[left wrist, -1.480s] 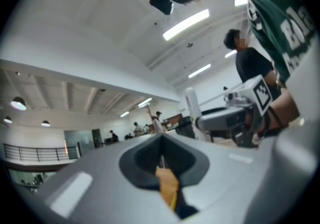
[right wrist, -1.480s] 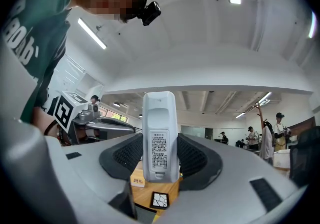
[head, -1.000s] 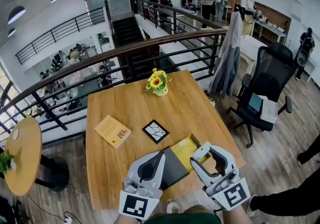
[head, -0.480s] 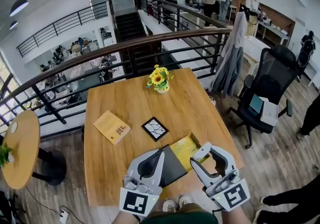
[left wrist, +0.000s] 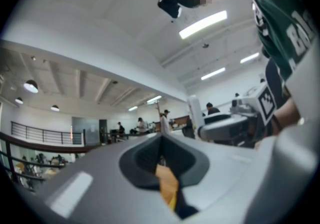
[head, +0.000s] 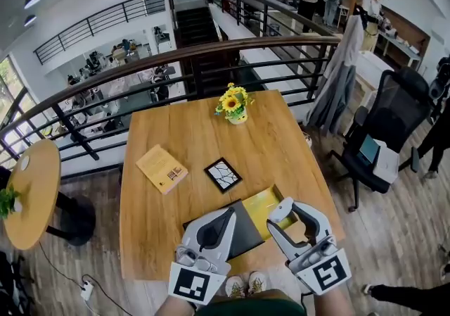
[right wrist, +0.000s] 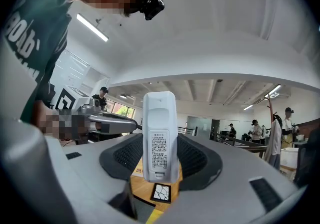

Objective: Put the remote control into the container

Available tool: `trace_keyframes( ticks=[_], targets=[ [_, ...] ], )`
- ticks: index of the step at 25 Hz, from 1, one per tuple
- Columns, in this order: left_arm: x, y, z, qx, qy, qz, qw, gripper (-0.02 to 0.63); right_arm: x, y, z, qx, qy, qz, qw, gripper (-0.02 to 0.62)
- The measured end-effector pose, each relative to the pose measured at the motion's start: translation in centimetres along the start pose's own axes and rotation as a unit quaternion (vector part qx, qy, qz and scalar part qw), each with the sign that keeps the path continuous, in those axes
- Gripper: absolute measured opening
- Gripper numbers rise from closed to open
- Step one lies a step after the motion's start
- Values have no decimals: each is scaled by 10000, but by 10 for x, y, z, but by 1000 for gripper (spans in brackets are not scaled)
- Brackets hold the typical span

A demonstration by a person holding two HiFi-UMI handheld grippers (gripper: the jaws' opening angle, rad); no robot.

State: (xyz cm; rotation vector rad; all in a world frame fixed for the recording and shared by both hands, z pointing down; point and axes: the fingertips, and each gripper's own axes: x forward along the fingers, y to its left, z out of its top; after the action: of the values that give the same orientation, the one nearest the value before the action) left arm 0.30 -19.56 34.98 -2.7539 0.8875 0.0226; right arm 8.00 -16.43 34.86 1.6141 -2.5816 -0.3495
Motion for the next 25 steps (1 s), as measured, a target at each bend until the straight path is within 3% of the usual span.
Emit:
trace_keyframes(
  ticks=[3,9,17,25],
  targets=[
    [0,-1,-4,-21,73,44,10000,-2,7,0,-18,91,244,256,9993,224],
    [0,-3,-12,11,294,129,9995,-2,27,-12,-66,341,906,369,9946,224],
    [0,-3,-16,43,428,243,9988,-2,47,-23,-154,737,1873,426,9786,224],
    [5,-8,-23,147,495,354,9980,-2,54,-19,-212,764,2577,513,9618,224]
  ],
)
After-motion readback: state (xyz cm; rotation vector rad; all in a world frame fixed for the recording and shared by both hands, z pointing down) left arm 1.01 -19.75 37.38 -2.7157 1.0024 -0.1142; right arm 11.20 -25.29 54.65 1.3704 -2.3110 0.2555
